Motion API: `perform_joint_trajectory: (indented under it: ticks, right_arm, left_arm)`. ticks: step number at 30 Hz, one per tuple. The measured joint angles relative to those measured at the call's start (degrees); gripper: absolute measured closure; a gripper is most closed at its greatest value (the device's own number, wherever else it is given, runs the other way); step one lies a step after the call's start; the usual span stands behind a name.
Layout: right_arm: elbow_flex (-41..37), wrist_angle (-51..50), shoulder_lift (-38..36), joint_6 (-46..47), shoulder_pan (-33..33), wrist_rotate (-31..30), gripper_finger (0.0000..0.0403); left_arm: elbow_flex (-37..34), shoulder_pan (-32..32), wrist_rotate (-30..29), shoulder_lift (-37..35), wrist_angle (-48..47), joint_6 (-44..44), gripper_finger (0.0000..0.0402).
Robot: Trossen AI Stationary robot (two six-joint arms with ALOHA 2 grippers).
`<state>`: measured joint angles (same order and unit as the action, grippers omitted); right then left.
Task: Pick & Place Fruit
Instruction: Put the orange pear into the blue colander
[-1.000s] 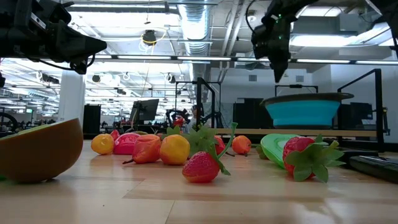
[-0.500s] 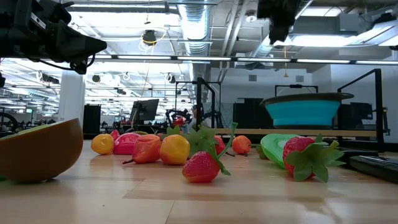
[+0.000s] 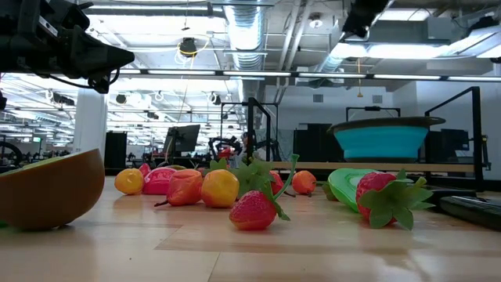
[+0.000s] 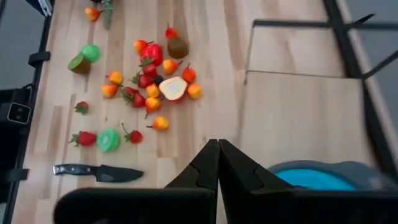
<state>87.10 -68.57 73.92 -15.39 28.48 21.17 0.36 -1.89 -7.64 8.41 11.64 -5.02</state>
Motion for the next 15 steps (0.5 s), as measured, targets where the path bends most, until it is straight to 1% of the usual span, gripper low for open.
perform_joint_trajectory:
  ticks: [3, 8, 15]
  right_arm:
    - [-10.3, 7.1, -5.1, 6.0, -2.6, 0.0, 0.0402]
    - [-23.4, 16.7, -12.4, 15.3, -9.2, -0.8, 0.0402]
    - [-36.8, 32.5, -19.0, 24.5, -19.9, -8.2, 0.0402]
  left_arm:
    - [0.0, 0.0, 0.0, 0.0, 0.0, 0.0, 0.0401]
    - [0.0, 0.0, 0.0, 0.0, 0.0, 0.0, 0.0401]
    - [0.0, 0.0, 0.0, 0.0, 0.0, 0.0, 0.0401]
